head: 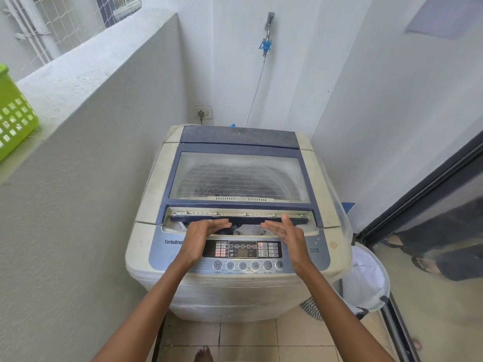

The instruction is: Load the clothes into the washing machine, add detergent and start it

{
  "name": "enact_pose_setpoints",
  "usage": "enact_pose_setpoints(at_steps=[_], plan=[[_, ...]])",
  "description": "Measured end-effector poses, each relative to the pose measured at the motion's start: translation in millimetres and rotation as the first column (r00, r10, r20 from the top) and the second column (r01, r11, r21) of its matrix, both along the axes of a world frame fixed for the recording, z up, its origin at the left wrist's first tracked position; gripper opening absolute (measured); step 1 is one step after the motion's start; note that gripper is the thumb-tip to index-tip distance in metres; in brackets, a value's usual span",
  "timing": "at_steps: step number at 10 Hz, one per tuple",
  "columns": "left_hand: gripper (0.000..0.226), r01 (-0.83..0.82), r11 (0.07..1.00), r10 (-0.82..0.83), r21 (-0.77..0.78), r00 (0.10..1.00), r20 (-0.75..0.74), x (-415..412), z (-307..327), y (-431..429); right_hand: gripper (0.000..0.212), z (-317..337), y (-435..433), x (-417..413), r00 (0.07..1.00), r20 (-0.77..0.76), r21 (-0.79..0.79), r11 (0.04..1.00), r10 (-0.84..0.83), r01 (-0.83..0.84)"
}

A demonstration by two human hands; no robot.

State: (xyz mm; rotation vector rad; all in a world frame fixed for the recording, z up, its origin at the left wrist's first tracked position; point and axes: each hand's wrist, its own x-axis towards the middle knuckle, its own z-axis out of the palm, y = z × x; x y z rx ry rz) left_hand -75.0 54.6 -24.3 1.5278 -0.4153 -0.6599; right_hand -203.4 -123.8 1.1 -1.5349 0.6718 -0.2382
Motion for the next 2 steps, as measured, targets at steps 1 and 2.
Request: enact_pose_setpoints(at_steps=[1,2], plan=[[0.045,-0.051,0.999,0.052,0.010,0.998,-0.019,-0.1,0.3,-2.2,0.049,1.0,-1.9,1.8,1.000,-0.019,-0.005,1.000,0.014,-0.014],[0.045,-0.096,0.995,0.096,0.020,0.995,0.002,1.8,9.6,-5.8,0.046,9.9,-4.3,8.4,1.000,-0.022,-0.022,1.000,-0.009,0.009]])
